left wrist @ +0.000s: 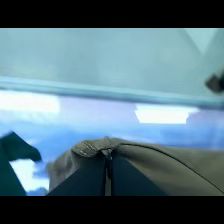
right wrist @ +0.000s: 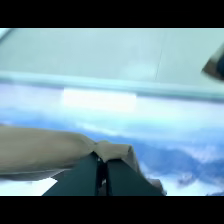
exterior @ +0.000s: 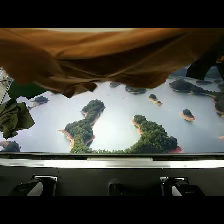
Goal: Fold the clothes and pants, and hang the long-sleeved shirts on hangers.
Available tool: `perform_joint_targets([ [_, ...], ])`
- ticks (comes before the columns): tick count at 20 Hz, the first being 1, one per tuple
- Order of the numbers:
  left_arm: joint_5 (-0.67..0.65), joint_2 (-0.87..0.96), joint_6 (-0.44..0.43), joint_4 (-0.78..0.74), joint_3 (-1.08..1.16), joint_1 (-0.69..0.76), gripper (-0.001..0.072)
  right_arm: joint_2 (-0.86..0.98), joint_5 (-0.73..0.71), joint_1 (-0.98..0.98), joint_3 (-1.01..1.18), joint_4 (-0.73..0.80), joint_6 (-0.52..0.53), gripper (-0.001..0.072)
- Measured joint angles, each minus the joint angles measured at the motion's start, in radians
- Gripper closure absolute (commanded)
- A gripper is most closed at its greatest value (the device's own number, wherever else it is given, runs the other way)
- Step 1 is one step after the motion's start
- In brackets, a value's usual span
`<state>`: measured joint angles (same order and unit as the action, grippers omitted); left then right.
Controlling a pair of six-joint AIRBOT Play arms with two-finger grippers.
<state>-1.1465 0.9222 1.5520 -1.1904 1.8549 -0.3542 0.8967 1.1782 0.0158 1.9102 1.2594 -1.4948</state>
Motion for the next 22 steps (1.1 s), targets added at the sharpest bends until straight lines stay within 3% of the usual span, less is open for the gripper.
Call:
perform_joint_targets([
  [5, -0.013, -0.155, 0.089, -0.172, 0.029, 0.000, 0.0697, -0.158, 0.016, 0.000, 0.047, 0.133, -0.114, 0.0685],
  [10, -0.023, -0.133, 0.079, -0.180, -0.019, 0.000, 0.0696, -0.090, 0.095, -0.001, 0.055, 0.184, -0.164, 0.0684],
  [17, -0.038, 0.196, -0.080, -0.043, -0.229, 0.041, 0.0696, 0.354, 0.311, -0.001, 0.024, 0.200, -0.190, 0.0684],
  [22, 0.130, 0.552, -0.125, -0.018, -0.279, 0.121, 0.0695, 0.715, 0.211, -0.001, 0.011, 0.208, -0.174, 0.0684],
])
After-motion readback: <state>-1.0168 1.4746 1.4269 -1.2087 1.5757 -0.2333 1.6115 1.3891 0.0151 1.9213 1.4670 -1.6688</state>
